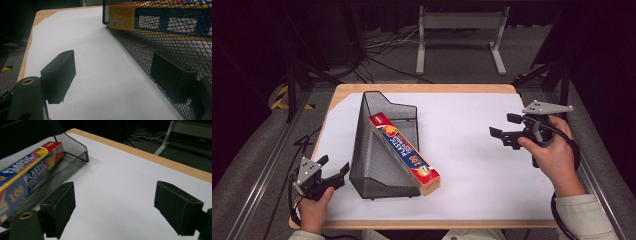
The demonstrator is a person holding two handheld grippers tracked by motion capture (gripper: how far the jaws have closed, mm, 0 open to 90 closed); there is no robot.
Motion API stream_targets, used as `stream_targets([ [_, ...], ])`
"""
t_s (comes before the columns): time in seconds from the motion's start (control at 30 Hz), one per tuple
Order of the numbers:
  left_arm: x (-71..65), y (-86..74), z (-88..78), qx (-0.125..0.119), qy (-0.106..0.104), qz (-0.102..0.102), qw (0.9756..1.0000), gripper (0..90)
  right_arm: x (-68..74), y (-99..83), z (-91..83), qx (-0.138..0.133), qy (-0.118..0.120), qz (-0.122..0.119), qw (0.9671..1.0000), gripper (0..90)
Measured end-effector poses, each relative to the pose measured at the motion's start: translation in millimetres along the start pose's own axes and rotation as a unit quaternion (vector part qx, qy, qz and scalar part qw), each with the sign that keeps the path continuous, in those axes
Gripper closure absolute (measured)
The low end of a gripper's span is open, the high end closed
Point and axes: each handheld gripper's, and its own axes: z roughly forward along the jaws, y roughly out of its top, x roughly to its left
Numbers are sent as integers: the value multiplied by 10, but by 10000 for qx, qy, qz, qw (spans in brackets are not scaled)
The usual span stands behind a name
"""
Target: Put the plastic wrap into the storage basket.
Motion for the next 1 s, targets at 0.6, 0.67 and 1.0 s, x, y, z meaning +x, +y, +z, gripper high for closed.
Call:
stream_targets([
  [0.6,12,-4,7,-5,-4,7,10000,213,-480,-1044,54,-136,-271,-31,9995,141],
  [0.67,13,-2,5,-16,-4,1,10000,213,-495,-1095,62,-72,-286,-42,9996,141],
  [1.0,19,11,12,-64,-60,9,10000,212,-550,-1322,44,-139,-387,196,9990,130],
])
